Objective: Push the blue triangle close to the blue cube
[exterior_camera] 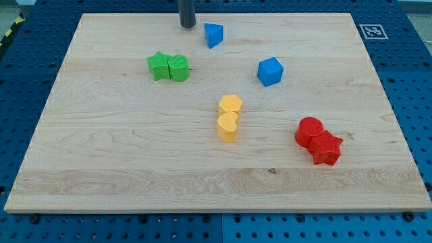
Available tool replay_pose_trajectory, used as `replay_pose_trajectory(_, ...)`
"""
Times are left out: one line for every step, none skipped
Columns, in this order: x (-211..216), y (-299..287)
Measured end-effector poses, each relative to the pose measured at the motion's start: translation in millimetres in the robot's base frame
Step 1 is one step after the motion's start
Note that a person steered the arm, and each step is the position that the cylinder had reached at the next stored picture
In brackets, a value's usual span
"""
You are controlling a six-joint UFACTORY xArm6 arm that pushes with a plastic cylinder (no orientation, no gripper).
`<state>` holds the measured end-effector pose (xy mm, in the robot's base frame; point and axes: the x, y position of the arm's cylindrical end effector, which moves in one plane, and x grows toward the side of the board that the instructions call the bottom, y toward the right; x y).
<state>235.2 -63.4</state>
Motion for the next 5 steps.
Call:
replay_pose_trajectory(19.4, 8.3)
replay_pose_trajectory(19.6, 33.1)
replay_pose_trajectory(20.8, 50.9)
replay_pose_trajectory(26.3, 63.5)
replay_pose_trajectory(29.3, 91.0)
